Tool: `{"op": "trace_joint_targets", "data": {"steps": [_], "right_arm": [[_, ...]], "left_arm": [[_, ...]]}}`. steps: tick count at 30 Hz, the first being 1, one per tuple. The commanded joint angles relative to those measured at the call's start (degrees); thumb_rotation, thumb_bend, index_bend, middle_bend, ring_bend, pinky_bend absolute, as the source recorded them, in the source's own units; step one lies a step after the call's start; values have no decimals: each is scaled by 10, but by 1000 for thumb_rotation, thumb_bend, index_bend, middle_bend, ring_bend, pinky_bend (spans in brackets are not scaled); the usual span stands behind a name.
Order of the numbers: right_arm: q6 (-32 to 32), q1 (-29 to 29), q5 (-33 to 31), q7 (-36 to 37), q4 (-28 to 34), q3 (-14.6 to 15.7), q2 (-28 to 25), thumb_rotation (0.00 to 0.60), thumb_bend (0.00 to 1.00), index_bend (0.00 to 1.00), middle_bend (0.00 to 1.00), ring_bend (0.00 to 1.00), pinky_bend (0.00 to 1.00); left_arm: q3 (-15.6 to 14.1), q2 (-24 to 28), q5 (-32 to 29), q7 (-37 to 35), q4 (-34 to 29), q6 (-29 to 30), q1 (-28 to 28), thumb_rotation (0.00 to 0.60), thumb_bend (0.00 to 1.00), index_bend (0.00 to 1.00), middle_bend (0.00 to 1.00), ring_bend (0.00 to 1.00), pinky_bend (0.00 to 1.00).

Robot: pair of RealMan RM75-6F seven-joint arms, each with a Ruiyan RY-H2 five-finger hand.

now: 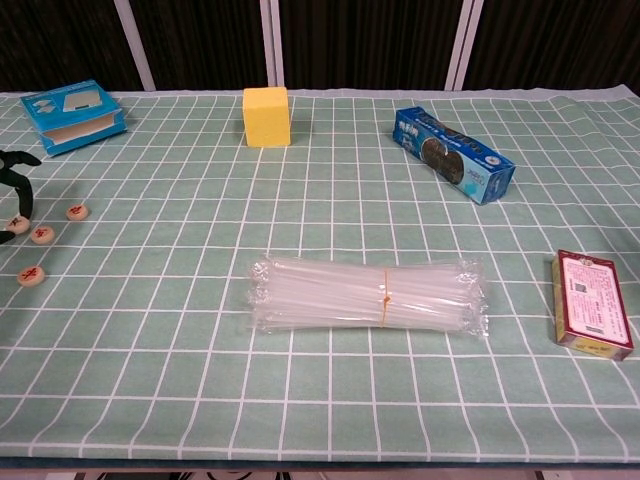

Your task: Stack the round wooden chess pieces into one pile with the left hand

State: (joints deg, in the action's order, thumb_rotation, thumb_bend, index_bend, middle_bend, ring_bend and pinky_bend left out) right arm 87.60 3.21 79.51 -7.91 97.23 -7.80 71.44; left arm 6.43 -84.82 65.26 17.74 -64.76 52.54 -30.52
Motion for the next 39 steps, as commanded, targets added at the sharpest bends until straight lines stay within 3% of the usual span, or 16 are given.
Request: {"op": "trace_joint_targets", "data": {"steps": [1,9,39], "right_arm": [[0,0,0,0,0,0,0,600,266,118,49,0,0],[0,0,0,-1,0,0,0,600,266,118,49,0,0],[-2,2,-5,-4,-1,-2,0,600,266,118,50,0,0]], "left_arm": [[-1,10,10,-1,-18,12,2,600,340,485,13,0,0],[-3,13,10,18,-42,14,-3,600,340,482,13,0,0],[-12,-4,-3,54,-37,12,-13,600,338,448,13,0,0]]}}
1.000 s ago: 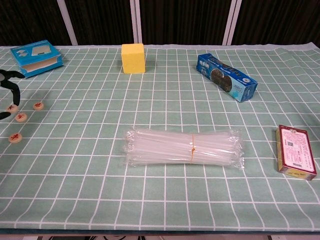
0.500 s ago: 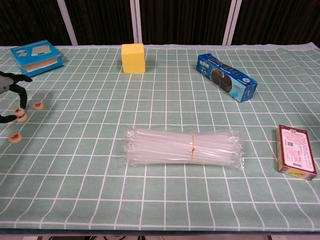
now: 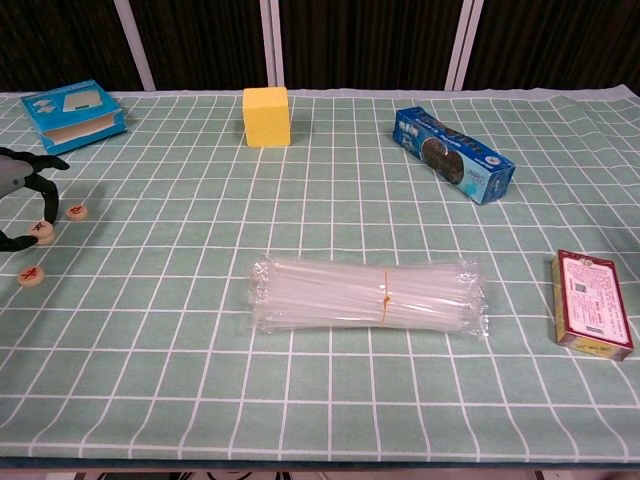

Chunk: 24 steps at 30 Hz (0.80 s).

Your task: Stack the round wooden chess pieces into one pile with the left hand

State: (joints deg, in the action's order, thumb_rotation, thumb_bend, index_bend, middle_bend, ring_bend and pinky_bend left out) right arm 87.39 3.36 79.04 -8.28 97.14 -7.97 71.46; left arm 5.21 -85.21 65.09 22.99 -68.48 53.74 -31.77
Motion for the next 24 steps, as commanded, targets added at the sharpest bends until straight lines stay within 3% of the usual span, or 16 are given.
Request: {"op": "trace_joint_targets", "data": {"steps": [1,24], "right_arm": [[0,0,-1,-1,0,0,0,600,266,118,49,0,0],[-1,0,-7,-9,2,-1,1,600,266,118,49,0,0]], "left_arm": [[0,0,-2,2,0,-1,0,600,338,447,13,0,0],[-3,7,-9,20,-11,4,-1,600,337,397,13,0,0]]}}
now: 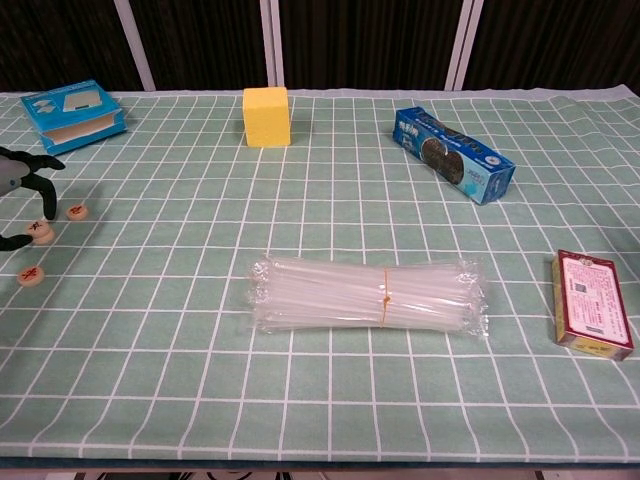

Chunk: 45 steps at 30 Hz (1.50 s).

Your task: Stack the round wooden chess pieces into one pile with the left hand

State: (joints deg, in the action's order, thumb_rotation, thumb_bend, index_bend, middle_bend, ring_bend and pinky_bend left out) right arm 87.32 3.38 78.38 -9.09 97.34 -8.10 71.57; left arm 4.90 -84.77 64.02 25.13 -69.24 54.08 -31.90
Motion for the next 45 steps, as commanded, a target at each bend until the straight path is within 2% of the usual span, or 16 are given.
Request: {"op": "trace_joint_targets", "data": {"steps": [1,9,15,20,27,35,45], "right_arm": [[-1,0,-1,-1,0,0,0,600,266,118,50,0,0],[1,0,0,-5,1,0,1,600,266,118,50,0,0],[1,0,0,-3,1,0,1,600,267,118,49,0,0],[0,1,-3,-2,1,-2,1,600,266,118,49,0,0],[-6,3,-10,3,0,-5,2,600,267,118,49,0,0],[-15,6,-23,12,0,-9,1,600,266,118,49,0,0],[-16,5,-33,15,4,-13,1,600,266,118,49,0,0]], "left_arm": [[-1,5,3,-2,-7,2,0,600,337,396,13,0,0],[5,31,19,-3,-53,29,3,600,326,373,13,0,0],[26,45,3,8,-74,31,-9,600,286,342,12,0,0],[52,44,-59,35,-84,-10,-39,600,244,332,11,0,0],[68,39,-171,113,-97,-35,-80,600,243,347,11,0,0],[57,34,-267,176,-85,-56,-123,600,222,358,11,0,0],[35,28,-301,183,-64,-63,-145,600,237,405,14,0,0]]}}
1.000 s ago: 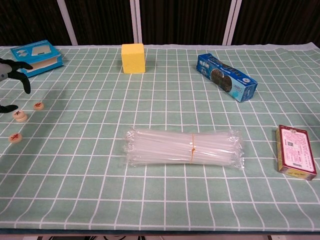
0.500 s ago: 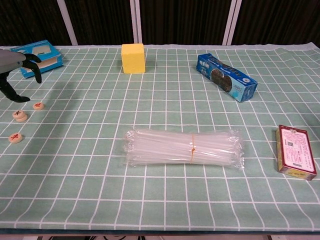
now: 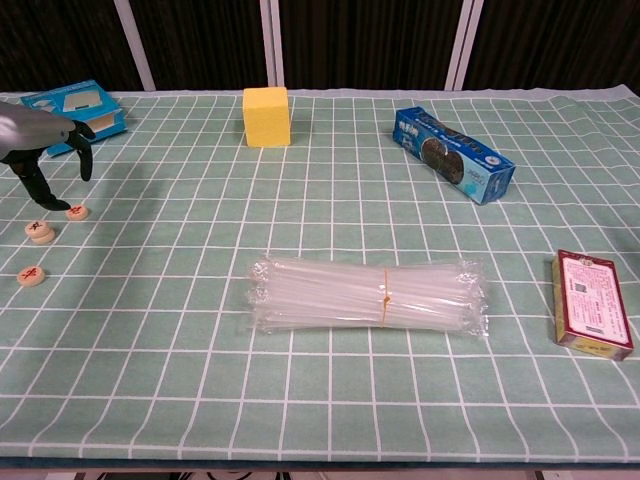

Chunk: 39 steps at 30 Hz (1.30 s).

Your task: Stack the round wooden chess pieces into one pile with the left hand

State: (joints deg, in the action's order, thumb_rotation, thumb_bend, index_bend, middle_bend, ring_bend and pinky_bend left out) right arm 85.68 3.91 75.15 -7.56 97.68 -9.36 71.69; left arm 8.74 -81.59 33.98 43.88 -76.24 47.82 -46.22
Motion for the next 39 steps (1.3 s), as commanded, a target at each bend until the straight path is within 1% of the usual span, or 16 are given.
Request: {"op": "trace_joint_targets", "data": {"steps": [1,7,15,20,26,39], "right_arm": [[0,0,-1,-1,0,0,0,600,266,118,50,0,0],[2,0,-1,-2,1,0,1,600,267,118,49,0,0],[1,0,-4,-4,0,-1,1,600,267,118,49,0,0],[0,0,-7,-4,0,-2,1,600,266,118,49,0,0],[0,1,-9,-3,0,-3,1,600,266,118,49,0,0],[-2,0,-16,0,2,-5,0,600,267,118,49,0,0]], "left_arm": [[-4,-6,2,-10,10,0,-1,600,243,410,15,0,0],[-16,-22,20,-35,39,-5,2,600,253,419,19,0,0],[-24,-36,37,-56,64,-8,2,600,253,393,19,0,0],[-29,-40,48,-64,69,-9,1,600,253,402,21,0,0],[-33,-44,55,-67,70,-6,0,600,254,436,31,0,0],[-40,-48,52,-51,69,7,-3,600,271,449,34,0,0]]}}
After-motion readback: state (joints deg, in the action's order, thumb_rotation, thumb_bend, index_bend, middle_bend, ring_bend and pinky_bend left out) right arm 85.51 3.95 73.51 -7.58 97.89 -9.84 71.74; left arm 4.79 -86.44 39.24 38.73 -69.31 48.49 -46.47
